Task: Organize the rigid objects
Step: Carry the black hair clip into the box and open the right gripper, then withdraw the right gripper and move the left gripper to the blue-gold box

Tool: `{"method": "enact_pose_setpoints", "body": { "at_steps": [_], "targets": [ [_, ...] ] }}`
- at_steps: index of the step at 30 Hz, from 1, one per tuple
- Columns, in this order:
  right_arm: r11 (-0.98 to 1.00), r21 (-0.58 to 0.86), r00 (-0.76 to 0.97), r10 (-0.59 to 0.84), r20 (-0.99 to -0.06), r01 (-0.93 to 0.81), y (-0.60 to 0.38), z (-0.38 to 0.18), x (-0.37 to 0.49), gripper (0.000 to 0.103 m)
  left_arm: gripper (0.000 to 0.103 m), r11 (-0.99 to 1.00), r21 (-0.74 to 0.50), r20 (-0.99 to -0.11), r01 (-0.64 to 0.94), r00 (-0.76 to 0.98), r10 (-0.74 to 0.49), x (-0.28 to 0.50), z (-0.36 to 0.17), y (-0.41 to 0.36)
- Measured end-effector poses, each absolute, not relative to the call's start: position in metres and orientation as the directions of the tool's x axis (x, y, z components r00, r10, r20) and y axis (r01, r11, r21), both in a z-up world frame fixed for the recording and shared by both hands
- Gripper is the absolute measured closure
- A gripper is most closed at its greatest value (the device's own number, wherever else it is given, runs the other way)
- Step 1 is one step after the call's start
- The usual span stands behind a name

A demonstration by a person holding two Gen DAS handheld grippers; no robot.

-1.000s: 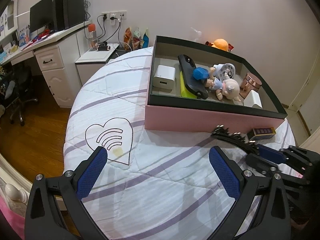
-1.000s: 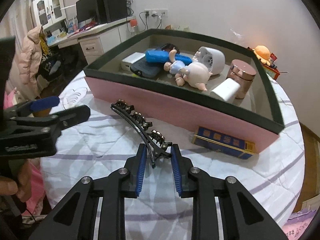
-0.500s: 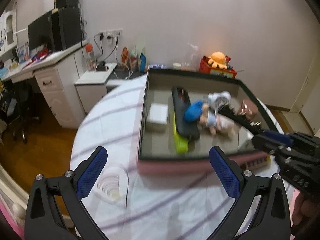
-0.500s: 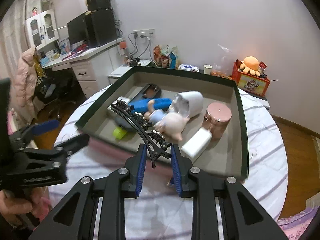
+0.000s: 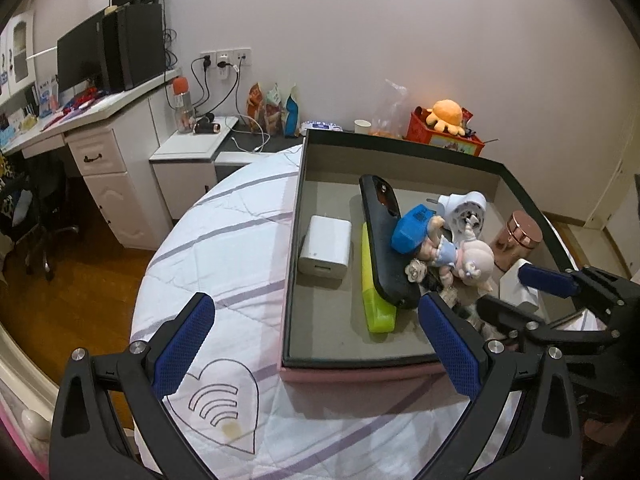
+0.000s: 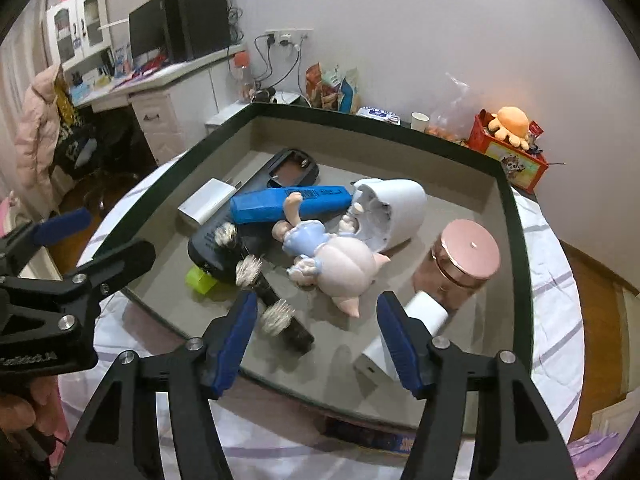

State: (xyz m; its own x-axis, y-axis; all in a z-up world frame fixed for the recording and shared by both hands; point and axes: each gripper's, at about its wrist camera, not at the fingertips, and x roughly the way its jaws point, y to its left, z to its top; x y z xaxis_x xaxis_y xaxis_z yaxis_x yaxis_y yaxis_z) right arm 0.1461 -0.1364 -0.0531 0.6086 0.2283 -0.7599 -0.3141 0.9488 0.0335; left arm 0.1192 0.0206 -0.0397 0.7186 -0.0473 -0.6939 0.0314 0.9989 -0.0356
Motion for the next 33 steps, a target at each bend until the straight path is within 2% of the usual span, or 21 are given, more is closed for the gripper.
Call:
{"method": "enact_pose_setpoints", "body": {
  "at_steps": [4,7,12,18,33],
  "targets": [
    [0.955,0.052,0.652,0.238,-0.720,-0.292,-0.152,-0.039,0.129,0.037,0.000,0.999,-0.027,-0.685,0.046,0.727,-0.052,0.108,-0.035,0.012],
    [0.965,0.062,0.686,0.225,-0.692,-0.254,-0.170,-0.029,0.109,0.024,0.000,0.997,-0.024,-0.677,0.067,0.733,-0.066,0.097,-0.032,0.002],
    [0.980,0.108,0.717,0.196,-0.669,-0.167,-0.208,-0.024,0.075,0.024,0.000,0.993,-0.012,-0.687,0.118,0.721,-0.095,0.080,-0.035,-0.022],
    [0.987,0.141,0.711,0.150,-0.687,-0.073,-0.244,-0.040,0.045,0.023,0.000,0.982,-0.025,-0.716,0.189,0.682,-0.150,0.063,-0.048,-0.054],
    [0.989,0.146,0.698,0.098,-0.709,0.009,-0.282,-0.061,0.019,0.023,0.000,0.962,-0.073,-0.762,0.263,0.608,-0.224,0.066,-0.073,-0.123]
  ]
}}
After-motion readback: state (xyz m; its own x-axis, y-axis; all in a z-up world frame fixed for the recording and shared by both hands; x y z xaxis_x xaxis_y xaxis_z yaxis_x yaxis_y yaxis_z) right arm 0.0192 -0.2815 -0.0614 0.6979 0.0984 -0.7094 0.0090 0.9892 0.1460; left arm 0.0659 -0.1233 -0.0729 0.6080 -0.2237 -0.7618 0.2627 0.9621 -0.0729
